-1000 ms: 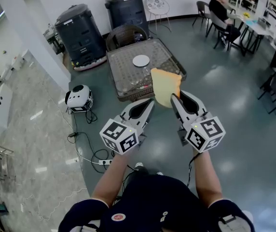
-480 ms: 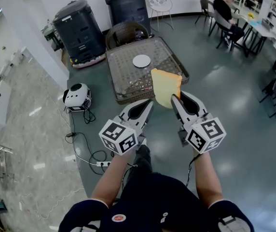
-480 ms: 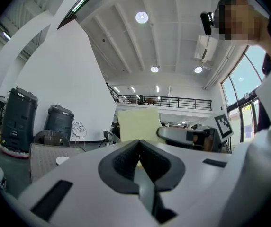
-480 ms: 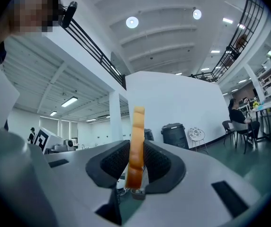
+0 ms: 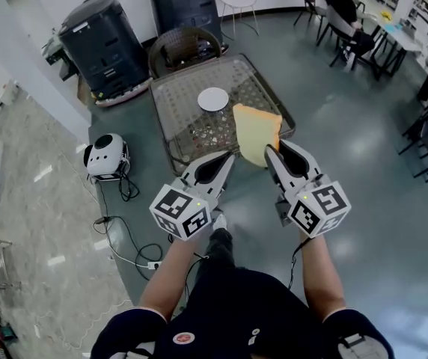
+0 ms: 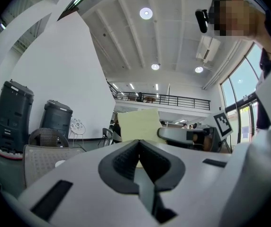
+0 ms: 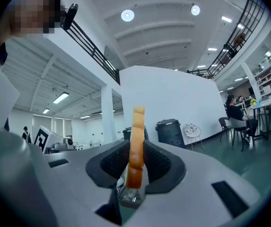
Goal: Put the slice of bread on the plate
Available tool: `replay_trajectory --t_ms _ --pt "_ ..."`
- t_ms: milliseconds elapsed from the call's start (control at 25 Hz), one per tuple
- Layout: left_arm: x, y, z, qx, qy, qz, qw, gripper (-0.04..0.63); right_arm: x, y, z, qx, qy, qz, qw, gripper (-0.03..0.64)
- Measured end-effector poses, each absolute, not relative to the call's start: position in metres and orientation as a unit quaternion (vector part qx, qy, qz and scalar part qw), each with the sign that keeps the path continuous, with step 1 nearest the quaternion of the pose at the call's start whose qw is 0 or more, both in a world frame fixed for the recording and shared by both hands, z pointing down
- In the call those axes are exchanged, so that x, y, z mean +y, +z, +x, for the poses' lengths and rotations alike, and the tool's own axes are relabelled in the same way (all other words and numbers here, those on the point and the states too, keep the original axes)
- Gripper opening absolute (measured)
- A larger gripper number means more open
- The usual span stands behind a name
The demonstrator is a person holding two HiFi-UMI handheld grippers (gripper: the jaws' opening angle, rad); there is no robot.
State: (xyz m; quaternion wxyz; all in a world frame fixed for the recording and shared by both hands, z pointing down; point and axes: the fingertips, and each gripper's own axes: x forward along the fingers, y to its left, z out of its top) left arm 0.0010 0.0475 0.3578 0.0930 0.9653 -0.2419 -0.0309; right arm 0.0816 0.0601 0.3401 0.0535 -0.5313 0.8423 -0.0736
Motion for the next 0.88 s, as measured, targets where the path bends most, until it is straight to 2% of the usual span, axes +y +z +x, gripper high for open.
replay_trajectory --t_ms 520,880 --pt "-0.113 0.36 -0.022 -0.235 -0.025 0.966 0.103 0.006 -0.093 0.341 0.071 0.826 -0.091 -0.554 0.044 0.091" --pt "-0.185 0.367 -0.033 -0.238 -0.016 0.964 0.114 0.006 -0.166 0.346 0.062 0.825 -0.106 -0.554 0.039 0.091"
